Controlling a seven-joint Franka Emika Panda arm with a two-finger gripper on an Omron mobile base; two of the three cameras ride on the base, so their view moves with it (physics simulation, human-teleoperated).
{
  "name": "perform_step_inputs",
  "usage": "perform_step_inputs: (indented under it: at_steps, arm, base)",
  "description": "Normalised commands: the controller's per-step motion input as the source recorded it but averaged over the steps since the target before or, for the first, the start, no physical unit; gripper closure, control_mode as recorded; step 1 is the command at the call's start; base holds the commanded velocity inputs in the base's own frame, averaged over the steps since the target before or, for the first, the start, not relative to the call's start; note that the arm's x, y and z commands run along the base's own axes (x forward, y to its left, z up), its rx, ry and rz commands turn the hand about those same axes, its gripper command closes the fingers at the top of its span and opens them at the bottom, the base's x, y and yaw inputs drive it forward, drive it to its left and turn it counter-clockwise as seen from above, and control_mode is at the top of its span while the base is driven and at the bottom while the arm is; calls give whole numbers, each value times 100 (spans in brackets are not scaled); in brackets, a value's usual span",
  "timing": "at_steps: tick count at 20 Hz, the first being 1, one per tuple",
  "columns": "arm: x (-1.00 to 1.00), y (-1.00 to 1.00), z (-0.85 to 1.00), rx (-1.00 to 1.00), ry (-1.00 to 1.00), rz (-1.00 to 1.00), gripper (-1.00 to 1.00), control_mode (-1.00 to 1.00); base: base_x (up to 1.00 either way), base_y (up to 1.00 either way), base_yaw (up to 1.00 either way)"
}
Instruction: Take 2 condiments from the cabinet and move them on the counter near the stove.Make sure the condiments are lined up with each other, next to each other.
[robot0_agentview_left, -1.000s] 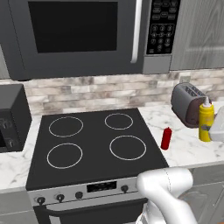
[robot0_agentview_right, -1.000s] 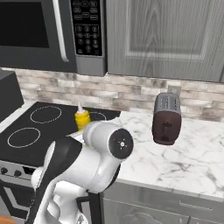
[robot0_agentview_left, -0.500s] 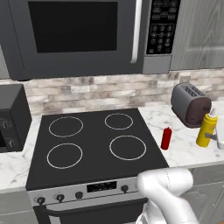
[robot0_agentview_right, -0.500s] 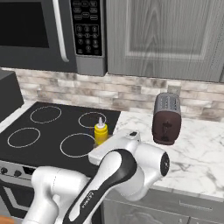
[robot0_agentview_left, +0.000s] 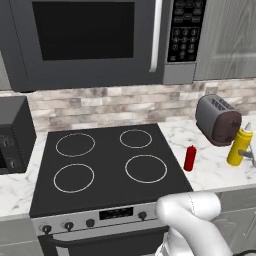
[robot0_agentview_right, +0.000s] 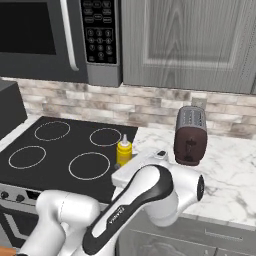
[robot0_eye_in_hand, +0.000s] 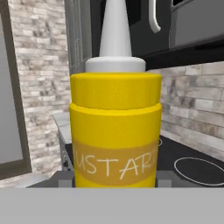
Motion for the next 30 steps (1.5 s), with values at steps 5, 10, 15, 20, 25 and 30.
perform_step_inputs:
  at_steps: [5, 10, 15, 20, 25, 30]
  arm:
    - [18, 0, -28, 0, -1, 0, 100, -100]
    - [22, 0, -35, 0, -1, 0, 100, -100]
    - [28, 0, -32, 0, 0, 0, 100, -100]
    - [26, 0, -28, 0, 0, 0, 100, -100]
    - [27, 0, -32, 0, 0, 0, 100, -100]
    - [23, 0, -33, 0, 0, 0, 100, -100]
  base:
    - [0, 0, 0]
    - [0, 0, 0]
    - [0, 0, 0]
    - [0, 0, 0]
    - [0, 0, 0]
    - [0, 0, 0]
